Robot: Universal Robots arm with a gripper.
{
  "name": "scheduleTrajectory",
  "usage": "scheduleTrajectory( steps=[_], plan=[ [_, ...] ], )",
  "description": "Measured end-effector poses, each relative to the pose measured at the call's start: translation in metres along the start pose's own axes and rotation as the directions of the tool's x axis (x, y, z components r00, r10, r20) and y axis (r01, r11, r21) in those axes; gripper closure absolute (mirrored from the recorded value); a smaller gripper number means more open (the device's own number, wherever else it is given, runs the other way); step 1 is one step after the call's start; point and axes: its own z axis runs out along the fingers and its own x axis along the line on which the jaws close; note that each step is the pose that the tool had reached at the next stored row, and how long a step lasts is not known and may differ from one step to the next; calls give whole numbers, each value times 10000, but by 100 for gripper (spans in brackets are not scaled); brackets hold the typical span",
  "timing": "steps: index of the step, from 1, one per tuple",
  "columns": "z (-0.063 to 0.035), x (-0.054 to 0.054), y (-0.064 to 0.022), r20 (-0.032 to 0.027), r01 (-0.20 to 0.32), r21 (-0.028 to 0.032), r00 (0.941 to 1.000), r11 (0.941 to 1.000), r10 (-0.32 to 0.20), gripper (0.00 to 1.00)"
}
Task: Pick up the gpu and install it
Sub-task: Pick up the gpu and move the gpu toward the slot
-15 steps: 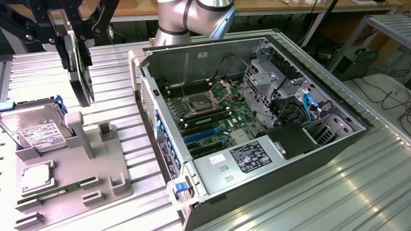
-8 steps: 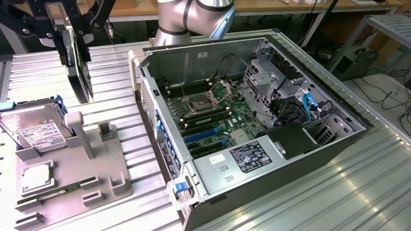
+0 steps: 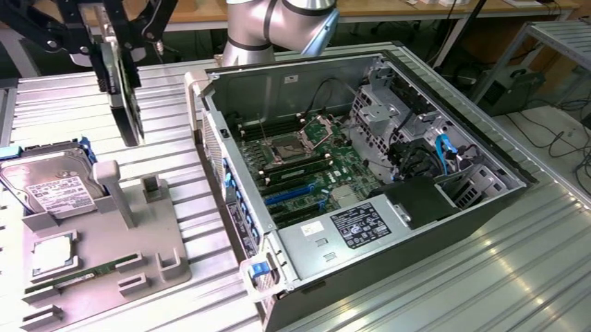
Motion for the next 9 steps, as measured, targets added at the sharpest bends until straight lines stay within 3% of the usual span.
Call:
scheduleTrajectory(
  steps=[9],
  plan=[
    [4, -119, -1, 0, 0, 0, 10000, 10000, 0, 73]
  ],
)
